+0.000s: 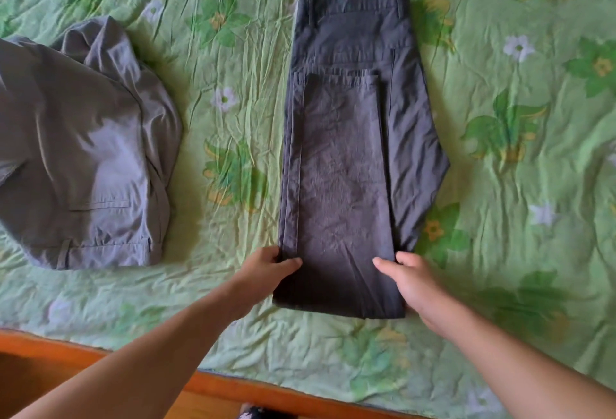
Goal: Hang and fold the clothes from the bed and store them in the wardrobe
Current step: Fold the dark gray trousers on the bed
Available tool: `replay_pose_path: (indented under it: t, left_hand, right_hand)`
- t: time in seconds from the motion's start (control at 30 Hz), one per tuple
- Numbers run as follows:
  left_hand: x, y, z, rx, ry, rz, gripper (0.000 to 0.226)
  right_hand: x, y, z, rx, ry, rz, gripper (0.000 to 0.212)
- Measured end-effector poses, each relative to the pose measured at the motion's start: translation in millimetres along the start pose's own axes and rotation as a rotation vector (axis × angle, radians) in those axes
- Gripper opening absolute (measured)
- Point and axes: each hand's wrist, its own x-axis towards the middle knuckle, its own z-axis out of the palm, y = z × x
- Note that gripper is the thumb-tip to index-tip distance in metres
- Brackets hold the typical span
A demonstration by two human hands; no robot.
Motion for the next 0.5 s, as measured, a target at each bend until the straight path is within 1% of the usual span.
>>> replay_pose_path:
  t: [0.07,0.13,0.17,0.27,0.3,0.37,0.43,0.5]
  left_hand:
    - [14,21,-3,-0.076,0.047,0.064,0.012]
    - [32,48,-5,-0.113,0.128,0.151,0.014]
    - [42,64,-6,-0.136,0.179,0.202,0.015]
    - [73,114,-11,-0.205,0.306,0.302,0.022]
    - [82,130,-12,-0.21,0.331,0.314,0.026]
    - [96,155,-14,-0.196,0.352,0.348,0.024]
    - [108,176,-18,-0.195,0.354,0.392,0.014]
    - [117,195,-25,-0.22,0.354,0.425,0.012]
  right_hand:
    - [18,-23,-3,0.046,-0.003,-0.039,0.022]
    - [40,-56,-6,0.111,-0.014,-0.081,0.014]
    - [53,-73,-6,0.134,-0.009,-0.107,0.016]
    - [95,-124,-5,0.204,0.084,-0.155,0.034]
    - [105,-138,-5,0.187,0.106,-0.177,0.032]
    - [120,-162,-5,0.12,0.127,-0.236,0.019]
    - [130,-181,-6,0.076,0.172,-0.28,0.022]
    - [138,-200,-9,0.069,0.217,-0.329,0.029]
